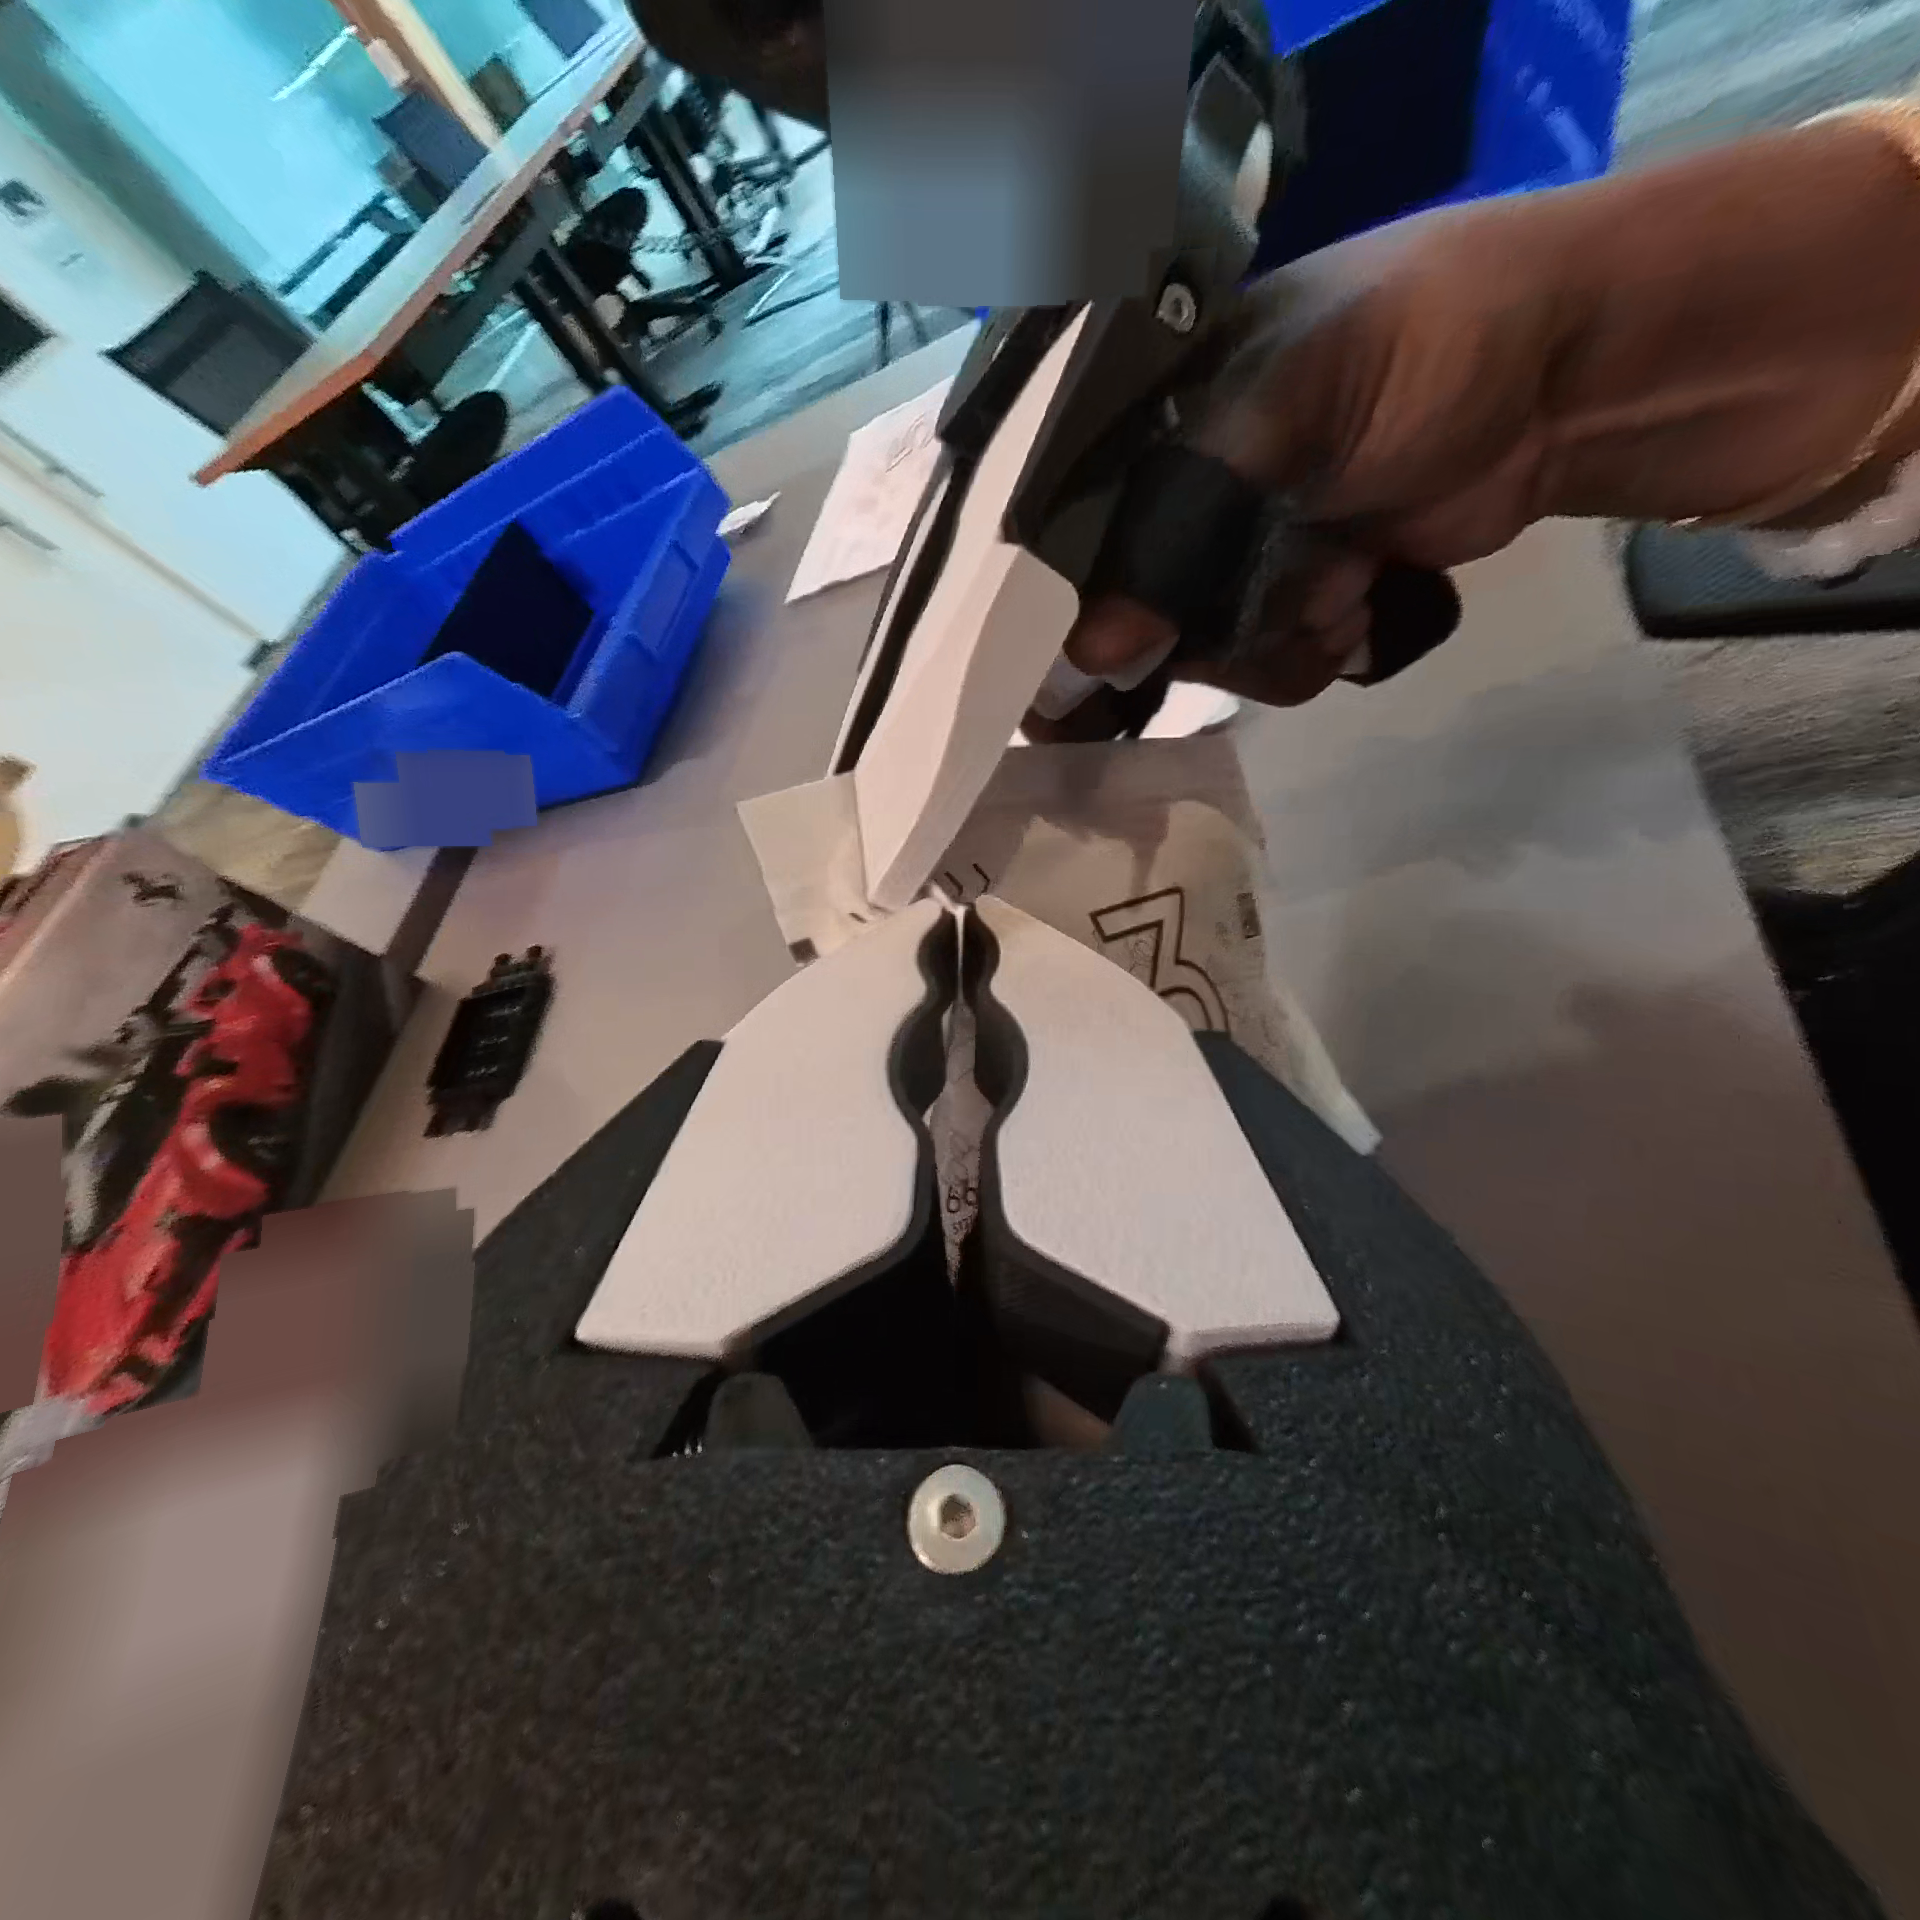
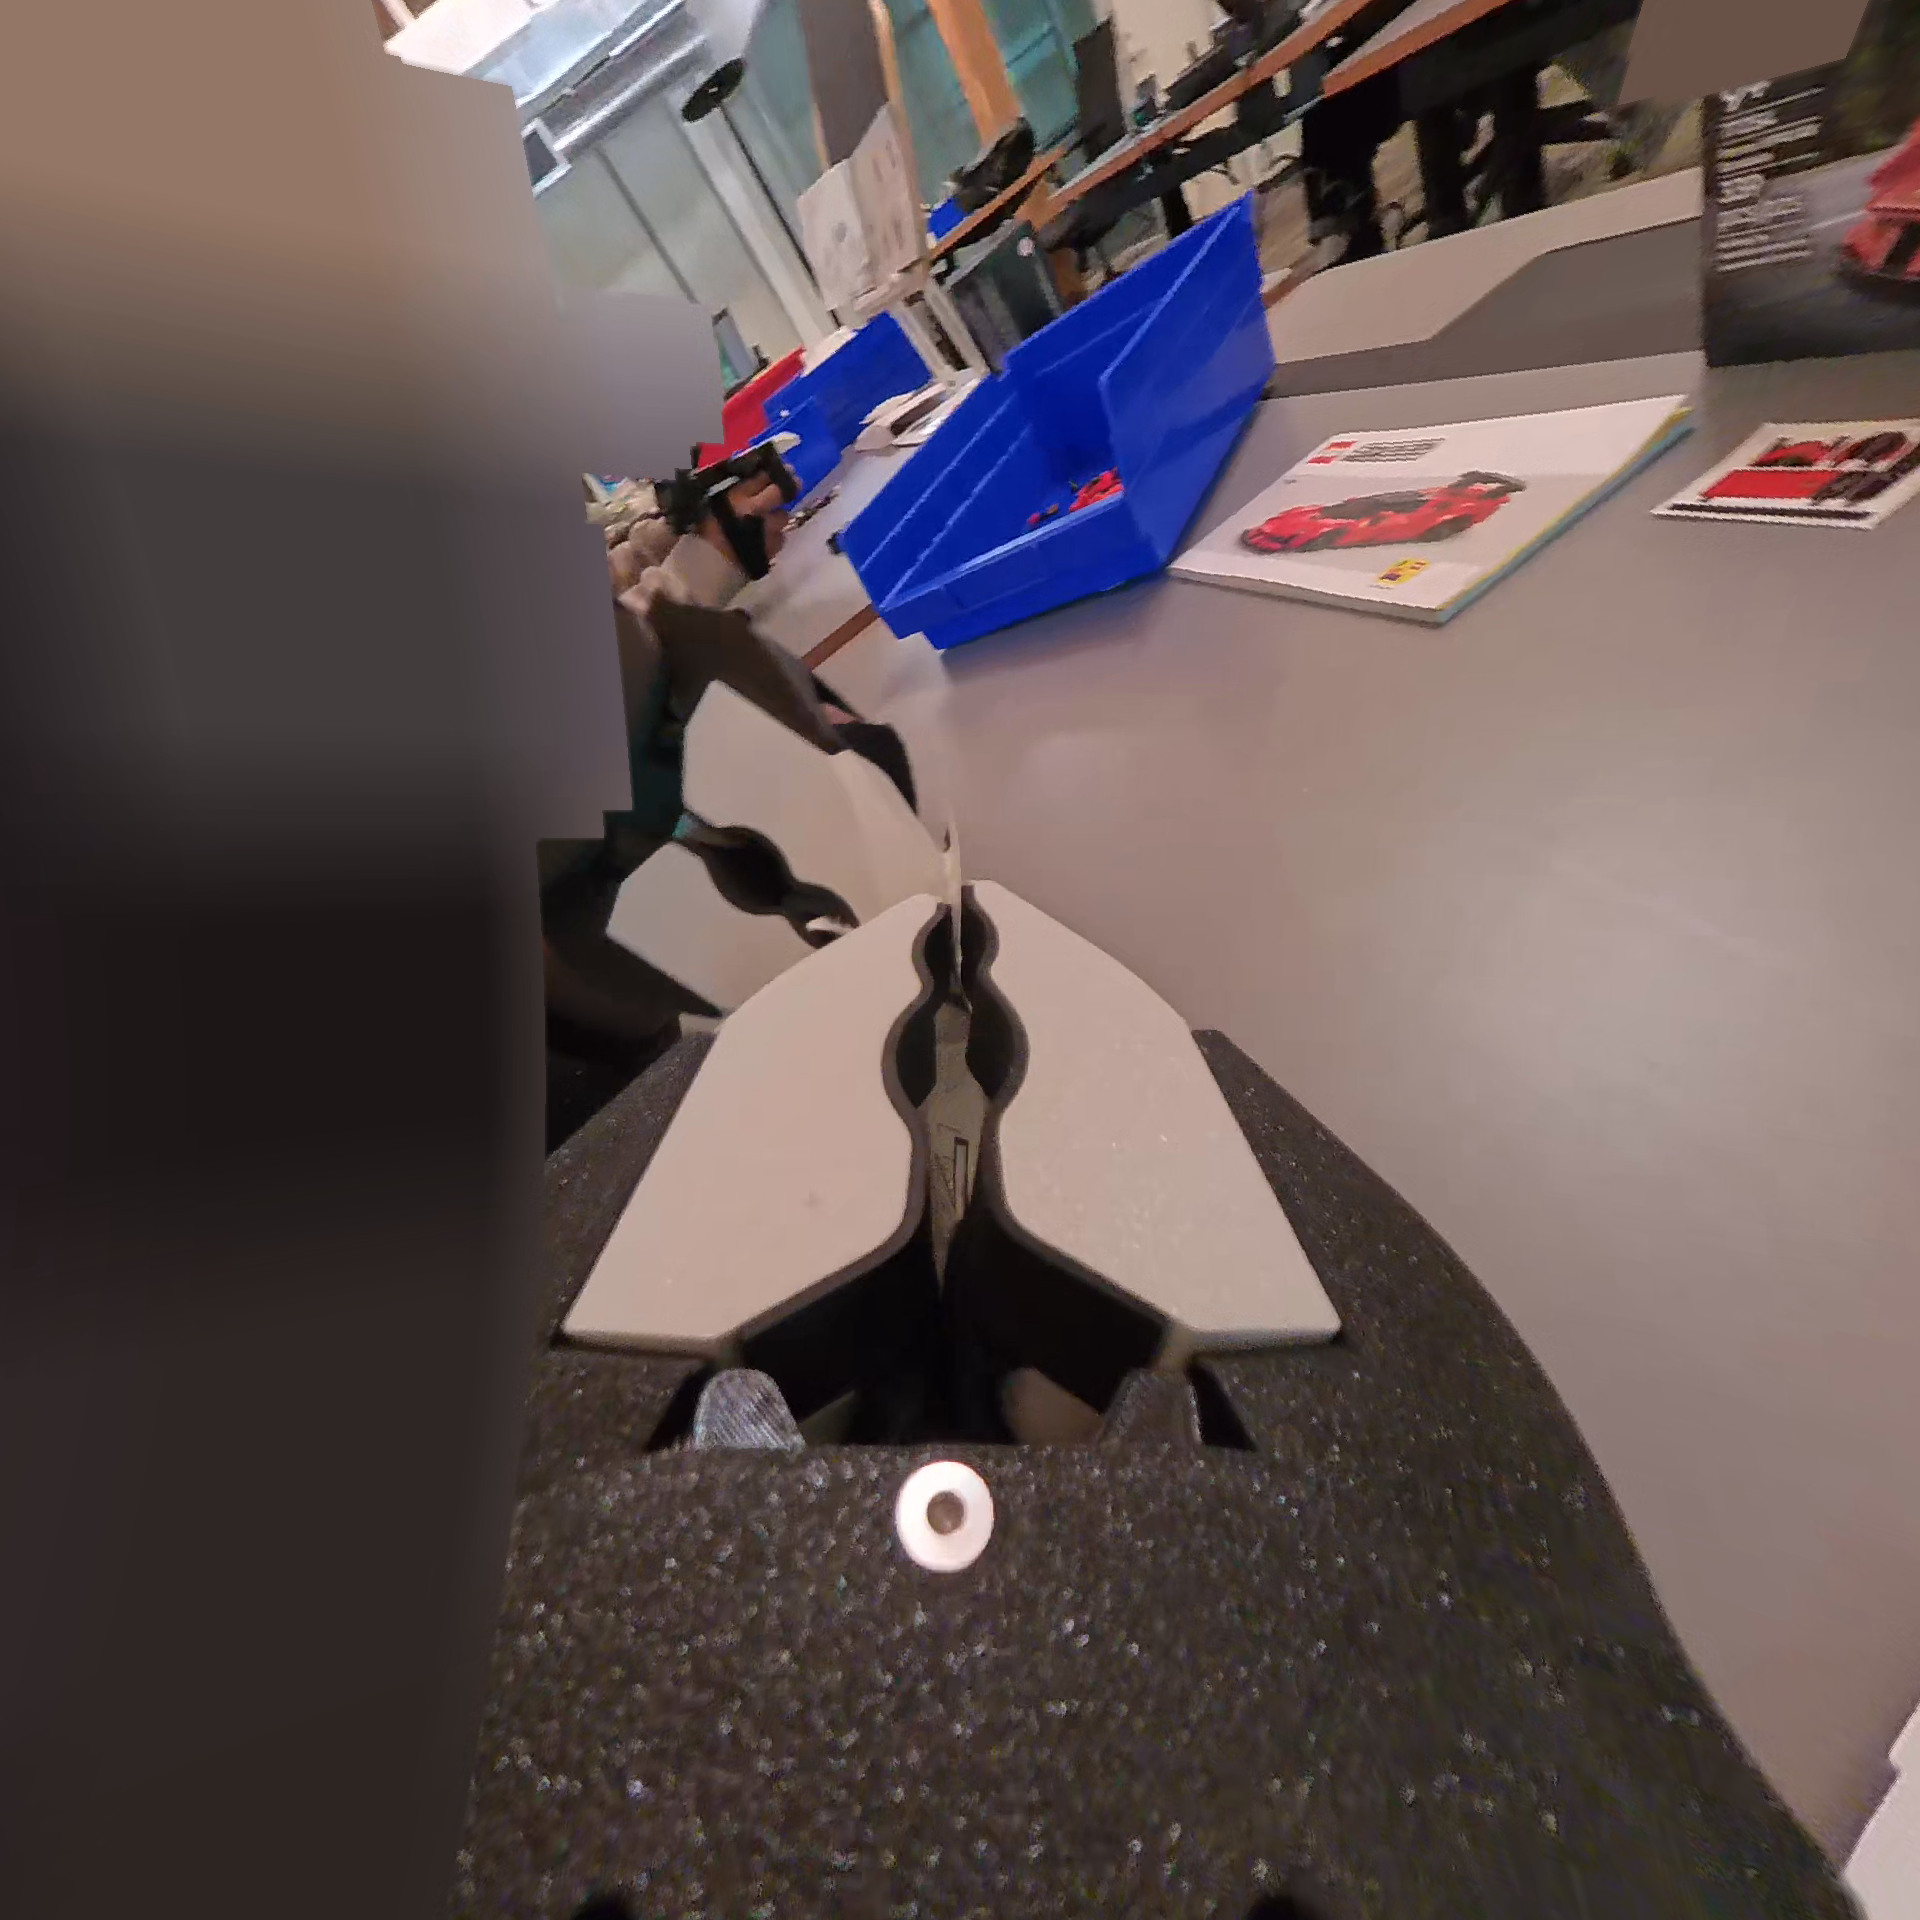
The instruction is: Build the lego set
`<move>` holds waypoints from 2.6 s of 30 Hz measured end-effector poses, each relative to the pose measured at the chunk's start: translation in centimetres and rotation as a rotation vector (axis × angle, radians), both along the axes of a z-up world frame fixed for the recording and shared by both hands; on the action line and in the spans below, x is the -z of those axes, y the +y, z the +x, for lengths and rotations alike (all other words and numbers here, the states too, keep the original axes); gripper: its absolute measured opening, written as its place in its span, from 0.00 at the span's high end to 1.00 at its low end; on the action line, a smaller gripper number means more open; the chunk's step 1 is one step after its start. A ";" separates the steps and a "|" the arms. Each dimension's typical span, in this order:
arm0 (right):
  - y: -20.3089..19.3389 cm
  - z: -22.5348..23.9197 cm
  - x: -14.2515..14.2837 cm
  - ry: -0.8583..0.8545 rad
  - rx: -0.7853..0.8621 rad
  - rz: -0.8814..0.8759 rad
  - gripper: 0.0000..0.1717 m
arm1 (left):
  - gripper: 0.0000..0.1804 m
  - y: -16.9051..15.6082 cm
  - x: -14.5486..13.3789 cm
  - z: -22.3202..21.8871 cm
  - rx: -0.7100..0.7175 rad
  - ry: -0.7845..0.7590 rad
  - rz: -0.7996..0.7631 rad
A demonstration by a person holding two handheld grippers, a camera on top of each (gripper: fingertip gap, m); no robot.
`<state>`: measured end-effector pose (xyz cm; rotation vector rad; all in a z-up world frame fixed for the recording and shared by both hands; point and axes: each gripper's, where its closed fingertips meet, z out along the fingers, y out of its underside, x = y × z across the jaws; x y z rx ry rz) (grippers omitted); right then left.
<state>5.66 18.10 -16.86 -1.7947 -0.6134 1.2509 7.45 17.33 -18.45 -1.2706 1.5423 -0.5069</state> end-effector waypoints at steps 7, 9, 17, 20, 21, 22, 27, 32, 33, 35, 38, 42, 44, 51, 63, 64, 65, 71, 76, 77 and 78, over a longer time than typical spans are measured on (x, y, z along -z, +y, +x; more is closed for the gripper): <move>1.1 0.8 1.7 -0.104 0.101 -0.015 1.00 | 1.00 -0.9 0.0 0.0 -0.063 -0.015 0.129; 1.4 0.9 2.2 -0.165 0.118 -0.005 1.00 | 1.00 -1.0 0.1 0.0 -0.063 0.003 0.151; 3.0 2.0 2.9 -0.209 0.209 -0.007 1.00 | 1.00 -2.3 0.4 -0.1 -0.023 0.066 0.210; 3.2 2.1 3.1 -0.220 0.205 -0.021 1.00 | 1.00 -2.4 0.2 -0.1 0.022 0.059 0.199; 3.4 2.3 3.3 -0.232 0.218 -0.020 1.00 | 1.00 -2.6 0.4 -0.1 0.027 0.058 0.194; 3.3 2.2 3.1 -0.219 0.207 -0.023 1.00 | 1.00 -2.8 0.6 0.0 0.027 0.064 0.176; 2.2 1.5 0.8 -0.050 0.100 -0.017 1.00 | 1.00 -2.1 0.2 -0.6 0.037 0.024 0.113; 0.3 2.1 -0.9 0.094 -0.072 -0.048 0.69 | 1.00 -0.5 -0.4 -1.7 0.027 -0.048 0.075; -0.1 2.6 -0.5 0.069 -0.094 -0.046 0.68 | 1.00 -0.4 -0.5 -1.9 0.032 -0.080 0.051; -0.5 3.4 1.8 -0.037 -0.094 -0.050 0.66 | 1.00 0.0 -0.9 -2.2 0.027 -0.156 0.007; -0.4 3.9 3.3 0.025 -0.047 -0.056 0.63 | 1.00 1.3 -1.4 -3.0 -0.029 -0.305 -0.096; 1.1 3.6 2.0 0.334 0.076 -0.014 0.68 | 1.00 2.0 -3.0 -3.6 -0.009 -0.554 -0.288; 1.9 3.3 1.2 0.373 0.109 0.043 0.71 | 1.00 2.2 -3.6 -3.7 0.007 -0.615 -0.363; 1.4 2.9 -2.5 0.410 0.067 0.271 0.86 | 1.00 3.2 -6.0 -4.1 0.040 -0.793 -0.520; 0.5 2.4 0.3 -0.114 -0.039 0.218 0.95 | 0.97 3.7 -9.0 -2.5 0.125 -0.079 -0.181; 0.3 2.0 0.3 -0.119 -0.063 0.222 0.95 | 0.99 2.4 -8.4 -1.2 0.214 0.014 -0.237; 0.1 1.5 0.2 -0.106 -0.085 0.230 0.95 | 0.98 1.6 -7.8 -0.1 0.274 0.091 -0.298; 0.0 0.6 1.0 -0.024 -0.122 0.214 0.95 | 0.99 0.3 -3.3 1.7 0.391 0.468 -0.401; 0.3 1.2 0.7 0.031 -0.075 0.217 0.86 | 1.00 0.5 -2.6 1.5 0.389 0.512 -0.427; 0.3 1.6 -0.1 0.074 -0.058 0.231 0.84 | 1.00 0.8 -2.3 1.3 0.380 0.519 -0.434; 0.3 2.1 -0.9 0.106 -0.038 0.253 0.84 | 1.00 0.9 -2.1 1.2 0.377 0.519 -0.452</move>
